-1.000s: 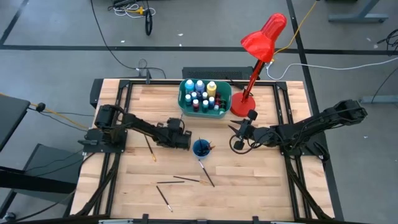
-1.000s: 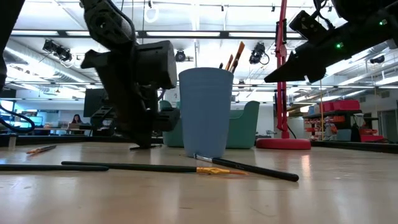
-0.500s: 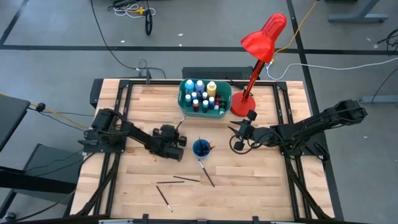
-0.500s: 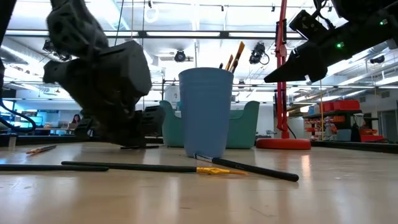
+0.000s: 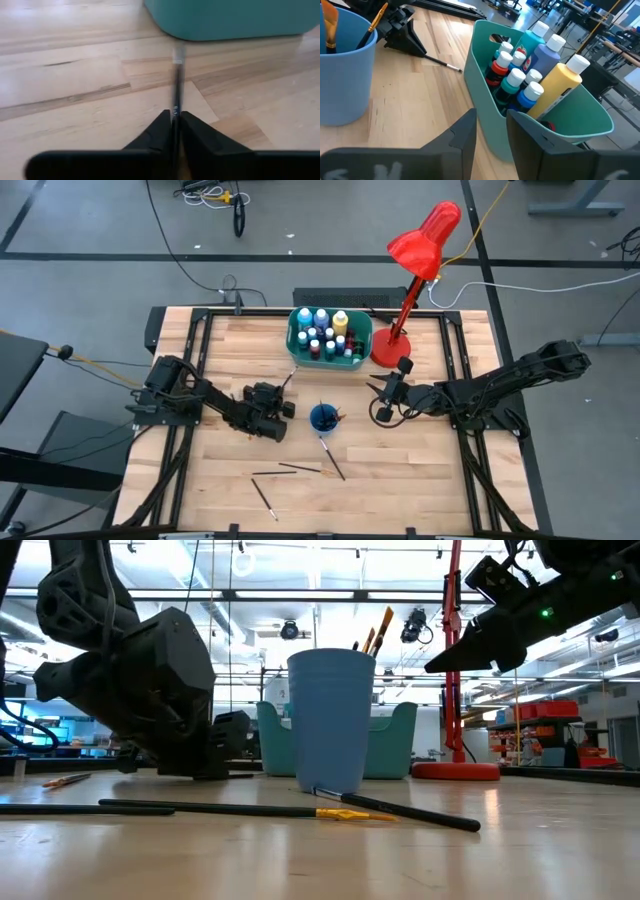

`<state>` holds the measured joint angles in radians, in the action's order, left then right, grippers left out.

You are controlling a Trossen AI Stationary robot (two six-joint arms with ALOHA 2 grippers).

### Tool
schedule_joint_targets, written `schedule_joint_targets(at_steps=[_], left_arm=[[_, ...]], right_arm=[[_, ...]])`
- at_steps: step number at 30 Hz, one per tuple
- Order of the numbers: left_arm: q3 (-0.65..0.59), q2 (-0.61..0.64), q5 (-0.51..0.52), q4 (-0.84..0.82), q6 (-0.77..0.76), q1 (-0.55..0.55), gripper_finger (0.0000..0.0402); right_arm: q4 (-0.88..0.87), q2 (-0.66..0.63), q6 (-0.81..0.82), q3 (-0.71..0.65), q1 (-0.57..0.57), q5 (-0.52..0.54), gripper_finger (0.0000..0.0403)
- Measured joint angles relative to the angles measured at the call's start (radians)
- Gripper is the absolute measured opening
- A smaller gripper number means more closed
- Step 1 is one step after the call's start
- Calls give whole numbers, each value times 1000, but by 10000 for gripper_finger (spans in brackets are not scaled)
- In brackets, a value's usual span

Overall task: Pick & Place Paint Supplies
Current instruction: Put the silver paint brush into the blue cup

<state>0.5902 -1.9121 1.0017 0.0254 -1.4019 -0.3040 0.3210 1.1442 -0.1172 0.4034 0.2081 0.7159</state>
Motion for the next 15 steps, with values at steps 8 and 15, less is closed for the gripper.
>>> schedule_joint_targets(at_steps=[8, 15], left_arm=[[6, 37, -13, 3, 31, -13, 15], [35, 186, -61, -26, 185, -42, 12]], right_arm=[[8, 0, -1, 0, 0, 1, 110], [69, 0, 7, 1, 0, 3, 110]])
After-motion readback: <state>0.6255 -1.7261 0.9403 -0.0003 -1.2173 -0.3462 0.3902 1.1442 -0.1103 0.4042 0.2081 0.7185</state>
